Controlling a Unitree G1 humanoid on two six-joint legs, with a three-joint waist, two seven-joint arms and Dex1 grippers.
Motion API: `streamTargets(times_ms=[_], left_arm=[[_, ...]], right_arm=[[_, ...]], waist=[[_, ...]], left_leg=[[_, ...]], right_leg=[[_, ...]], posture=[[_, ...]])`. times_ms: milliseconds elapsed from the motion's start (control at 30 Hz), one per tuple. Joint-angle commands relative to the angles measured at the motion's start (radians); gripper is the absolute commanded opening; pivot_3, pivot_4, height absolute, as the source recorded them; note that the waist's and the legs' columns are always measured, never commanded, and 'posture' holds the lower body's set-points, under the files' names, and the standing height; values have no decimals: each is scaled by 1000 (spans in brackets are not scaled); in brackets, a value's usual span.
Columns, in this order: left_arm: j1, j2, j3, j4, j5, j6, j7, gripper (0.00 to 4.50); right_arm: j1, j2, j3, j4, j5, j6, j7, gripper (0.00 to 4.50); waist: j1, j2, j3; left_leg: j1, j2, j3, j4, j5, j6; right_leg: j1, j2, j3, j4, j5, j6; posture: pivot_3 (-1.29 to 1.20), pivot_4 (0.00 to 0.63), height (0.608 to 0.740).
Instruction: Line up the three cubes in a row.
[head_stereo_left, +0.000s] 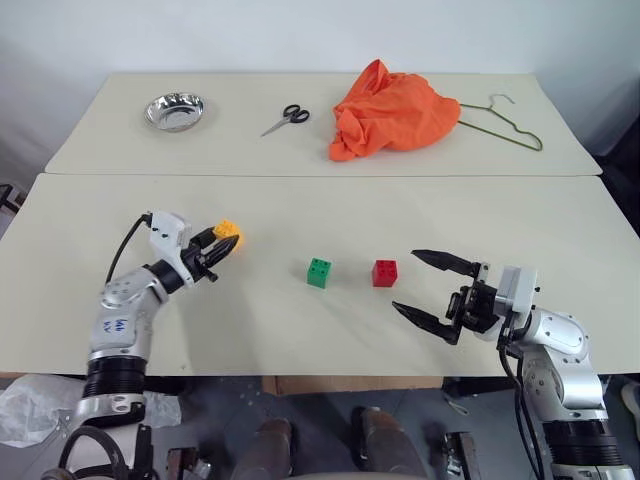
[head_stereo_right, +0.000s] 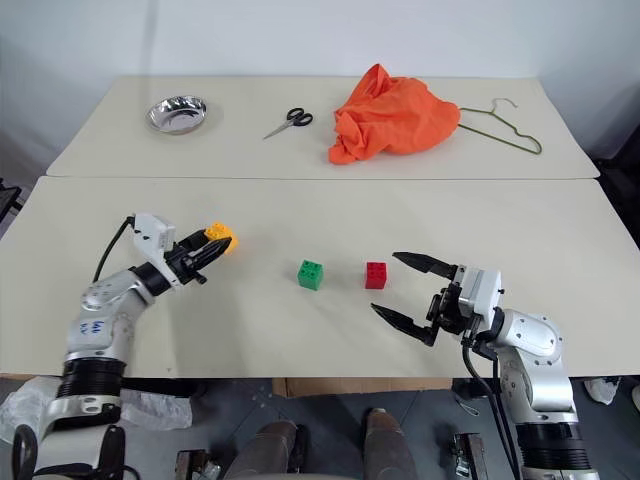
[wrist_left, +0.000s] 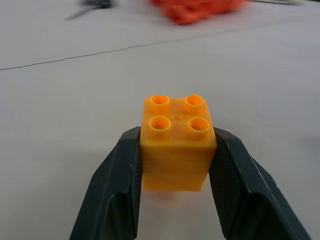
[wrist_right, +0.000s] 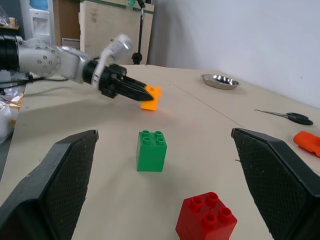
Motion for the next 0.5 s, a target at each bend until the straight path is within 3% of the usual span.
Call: streamTargets(times_ms=[33,133,233,367,500], left_arm=[[-7,84,-39,-59,-98,-34,-343,1489],[-47,139,-112,23,-33,-134,-507,1489],[-164,152,-206,250,84,-326,-644,1489],[-352,81,-245,560,175,-481,-631,1489],[-435,39,-241,710,205,-562,-639,1489]], right_arm=[[14,-33,-28,-46,12,3,1,4500],[15,-47,-35,-41,15,5,5,4500],[21,-54,-40,-37,12,-2,5,4500],[65,-67,-62,-78,19,8,-9,4500],[99,-86,-79,-106,27,20,-16,4500]], waist=[[1,0,0],[1,0,0],[5,0,0],[9,0,0],[4,0,0]], left_leg=[[0,0,0,0,0,0],[0,0,0,0,0,0],[0,0,0,0,0,0],[0,-2,0,0,0,1],[-1,-4,1,1,0,4]], right_leg=[[0,0,0,0,0,0],[0,-1,0,-1,0,0],[1,0,-1,-2,0,0],[0,4,-1,0,0,0],[-1,3,-1,2,0,1]], posture=[[0,150,740],[0,150,740],[0,150,740],[0,150,740],[0,150,740]])
